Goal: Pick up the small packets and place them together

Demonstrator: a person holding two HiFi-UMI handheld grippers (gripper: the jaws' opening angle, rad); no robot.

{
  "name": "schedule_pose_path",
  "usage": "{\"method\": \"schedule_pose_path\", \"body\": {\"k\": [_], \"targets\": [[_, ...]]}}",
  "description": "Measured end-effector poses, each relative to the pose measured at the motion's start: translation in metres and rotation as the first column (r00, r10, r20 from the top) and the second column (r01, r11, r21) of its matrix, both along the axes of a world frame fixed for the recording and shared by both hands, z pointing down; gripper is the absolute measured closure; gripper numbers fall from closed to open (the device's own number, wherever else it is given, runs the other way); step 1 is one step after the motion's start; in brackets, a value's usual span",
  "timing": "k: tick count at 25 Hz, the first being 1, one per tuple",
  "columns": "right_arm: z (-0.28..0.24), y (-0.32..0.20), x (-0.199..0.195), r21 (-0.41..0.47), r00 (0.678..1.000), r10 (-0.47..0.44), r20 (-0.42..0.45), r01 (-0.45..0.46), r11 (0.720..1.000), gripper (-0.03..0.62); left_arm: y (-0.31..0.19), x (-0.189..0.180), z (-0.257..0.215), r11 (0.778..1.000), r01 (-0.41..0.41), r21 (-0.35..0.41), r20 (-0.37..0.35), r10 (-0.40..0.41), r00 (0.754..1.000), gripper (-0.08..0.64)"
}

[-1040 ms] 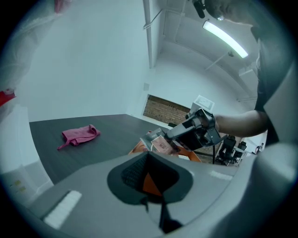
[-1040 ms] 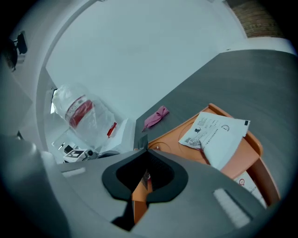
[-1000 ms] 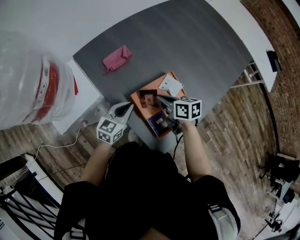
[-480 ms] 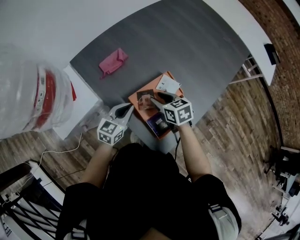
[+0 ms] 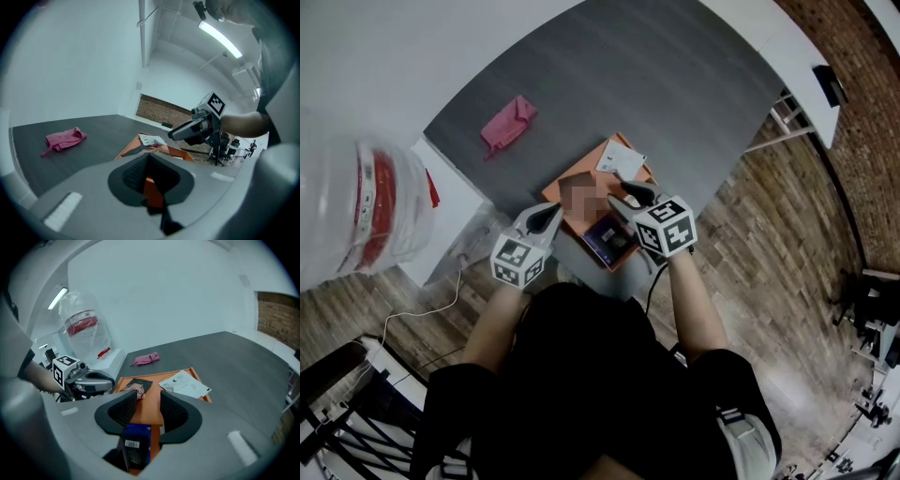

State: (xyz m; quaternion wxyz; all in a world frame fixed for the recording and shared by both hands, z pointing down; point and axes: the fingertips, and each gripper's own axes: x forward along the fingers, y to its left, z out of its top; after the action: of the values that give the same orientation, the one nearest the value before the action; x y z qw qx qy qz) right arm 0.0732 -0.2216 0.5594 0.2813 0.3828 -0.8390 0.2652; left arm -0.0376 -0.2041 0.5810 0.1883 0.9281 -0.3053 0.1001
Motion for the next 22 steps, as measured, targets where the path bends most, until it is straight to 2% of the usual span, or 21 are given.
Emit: {"method": "schedule_pose_path", "body": {"k": [5,9,13,17,20,22], "targets": [[0.016,0.028,0.041,-0.035,0.993,0.010,-0.114,-0.014,0.999,0.434,0.009,0.012,0.001,0.999,-0.032,-0.001,-0.009,0.032,0.999,0.560],[0.035,0.044,0.052,-0.100,0.988,-0.014,-0.152,-0.002,0.995,0.434,0.010,0.018,0.002,0.999,-0.051,-0.004,-0.007,0.051,0.999,0.560],[0.055,0.063,0.038,-0.170,0.974,-0.119,-0.193,0.086,0.982,0.414,0.010,0.020,0.000,0.998,-0.057,-0.001,-0.009,0.057,0.998,0.560],[0.072,0.074,0.027,-0.214,0.940,-0.222,-0.260,0.168,0.962,0.400,0.013,0.022,0.000,0.998,-0.061,-0.006,-0.006,0.061,0.998,0.560],[0.081,0.082,0.016,-0.257,0.920,-0.292,-0.263,0.224,0.940,0.387,0.014,0.020,0.002,0.998,-0.057,-0.012,-0.004,0.057,0.998,0.560],[0.087,0.089,0.009,-0.288,0.909,-0.331,-0.254,0.255,0.923,0.347,0.015,0.018,0.003,0.999,-0.051,-0.018,-0.003,0.051,0.999,0.560]]}}
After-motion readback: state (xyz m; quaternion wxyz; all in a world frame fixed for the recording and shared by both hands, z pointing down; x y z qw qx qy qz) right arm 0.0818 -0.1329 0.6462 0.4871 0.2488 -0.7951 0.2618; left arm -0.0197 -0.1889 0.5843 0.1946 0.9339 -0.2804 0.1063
